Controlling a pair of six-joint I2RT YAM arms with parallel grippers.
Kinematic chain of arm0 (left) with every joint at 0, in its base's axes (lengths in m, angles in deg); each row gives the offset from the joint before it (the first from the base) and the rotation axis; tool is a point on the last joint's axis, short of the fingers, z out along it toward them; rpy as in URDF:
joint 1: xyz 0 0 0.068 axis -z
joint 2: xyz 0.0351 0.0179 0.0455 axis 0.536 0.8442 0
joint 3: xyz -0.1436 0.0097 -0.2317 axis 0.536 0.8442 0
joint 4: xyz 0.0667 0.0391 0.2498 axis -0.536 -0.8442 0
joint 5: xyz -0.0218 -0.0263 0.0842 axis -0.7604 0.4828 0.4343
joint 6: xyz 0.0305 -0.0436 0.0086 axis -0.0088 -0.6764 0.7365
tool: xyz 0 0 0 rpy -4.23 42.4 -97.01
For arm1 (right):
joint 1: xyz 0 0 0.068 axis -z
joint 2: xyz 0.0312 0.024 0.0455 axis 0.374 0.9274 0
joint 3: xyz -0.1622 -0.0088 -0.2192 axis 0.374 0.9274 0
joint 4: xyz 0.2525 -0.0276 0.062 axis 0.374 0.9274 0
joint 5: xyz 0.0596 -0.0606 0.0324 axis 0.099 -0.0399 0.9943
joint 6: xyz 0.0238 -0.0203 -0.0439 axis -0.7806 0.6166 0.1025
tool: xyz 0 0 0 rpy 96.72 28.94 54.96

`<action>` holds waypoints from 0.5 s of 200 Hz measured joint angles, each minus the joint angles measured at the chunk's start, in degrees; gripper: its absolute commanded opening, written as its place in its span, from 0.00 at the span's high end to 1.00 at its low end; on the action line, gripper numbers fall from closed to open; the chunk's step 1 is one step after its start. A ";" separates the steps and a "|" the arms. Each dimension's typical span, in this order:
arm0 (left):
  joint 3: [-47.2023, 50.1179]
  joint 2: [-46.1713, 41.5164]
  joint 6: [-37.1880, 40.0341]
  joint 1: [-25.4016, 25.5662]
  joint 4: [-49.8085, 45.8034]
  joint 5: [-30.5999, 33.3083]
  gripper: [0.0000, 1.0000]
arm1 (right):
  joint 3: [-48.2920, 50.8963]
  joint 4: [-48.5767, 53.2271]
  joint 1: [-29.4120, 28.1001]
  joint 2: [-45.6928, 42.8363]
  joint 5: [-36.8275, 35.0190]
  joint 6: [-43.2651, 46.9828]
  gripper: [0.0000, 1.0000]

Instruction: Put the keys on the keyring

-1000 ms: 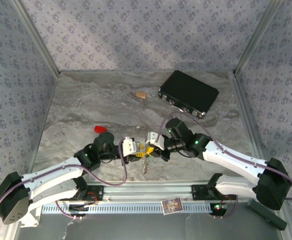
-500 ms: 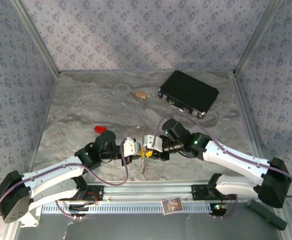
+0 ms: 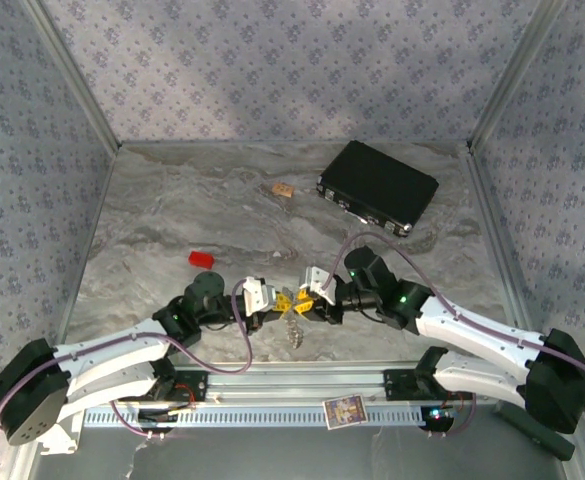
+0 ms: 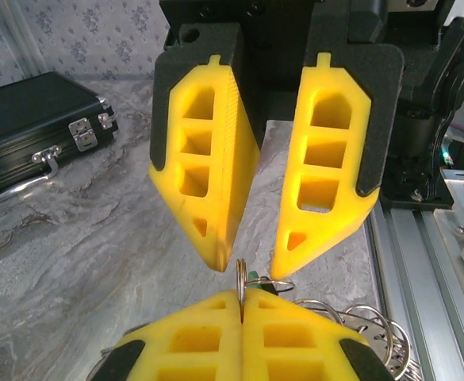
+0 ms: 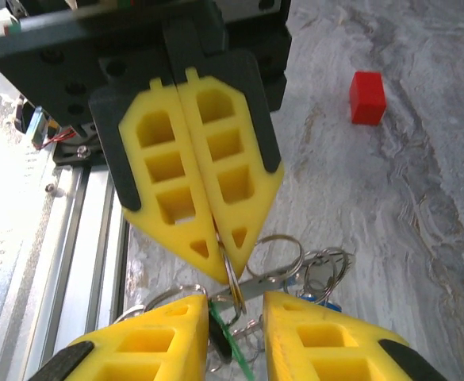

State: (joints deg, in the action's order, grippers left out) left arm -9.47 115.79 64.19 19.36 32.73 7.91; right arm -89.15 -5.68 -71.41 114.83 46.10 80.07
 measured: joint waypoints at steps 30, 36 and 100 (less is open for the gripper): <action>0.59 0.52 -0.66 0.00 1.97 -0.44 1.00 | 0.31 -2.43 0.26 0.13 0.70 -0.59 0.80; 0.66 0.52 -0.70 0.00 2.23 -0.50 1.00 | 0.37 -2.69 0.28 0.28 0.94 -0.74 0.81; 0.85 0.39 -1.22 -0.04 2.67 -0.13 0.87 | 0.61 -3.30 0.74 0.94 3.04 -1.33 1.00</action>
State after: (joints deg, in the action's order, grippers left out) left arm -8.61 116.19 62.97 19.31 35.39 7.78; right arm -88.54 -8.98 -70.67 115.77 49.14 78.73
